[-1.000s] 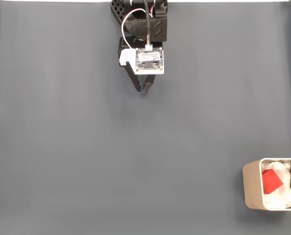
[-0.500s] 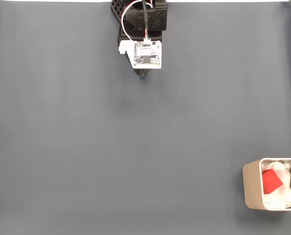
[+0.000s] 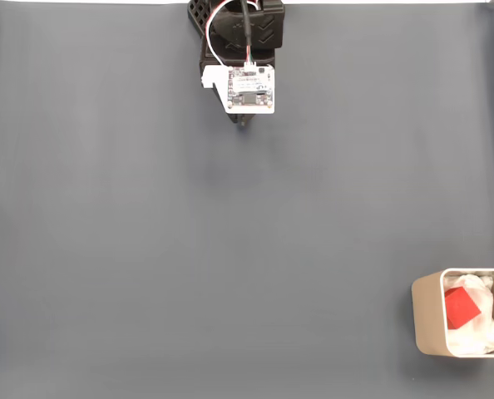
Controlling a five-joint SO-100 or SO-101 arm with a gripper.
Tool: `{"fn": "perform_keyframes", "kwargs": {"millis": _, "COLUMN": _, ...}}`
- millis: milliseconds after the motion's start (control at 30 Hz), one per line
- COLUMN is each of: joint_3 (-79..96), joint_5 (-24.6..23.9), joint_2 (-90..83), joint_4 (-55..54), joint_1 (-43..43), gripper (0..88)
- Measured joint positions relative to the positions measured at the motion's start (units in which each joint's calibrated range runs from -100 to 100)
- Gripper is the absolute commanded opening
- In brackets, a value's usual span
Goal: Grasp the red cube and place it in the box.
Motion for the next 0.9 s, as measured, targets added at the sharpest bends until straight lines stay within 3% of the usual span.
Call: {"fn": "perform_keyframes", "kwargs": {"millis": 900, "joint_3": 0.0, "joint_5": 1.1, "joint_2": 0.0, "joint_4": 0.3, "joint_1": 0.0, "gripper": 0.2}}
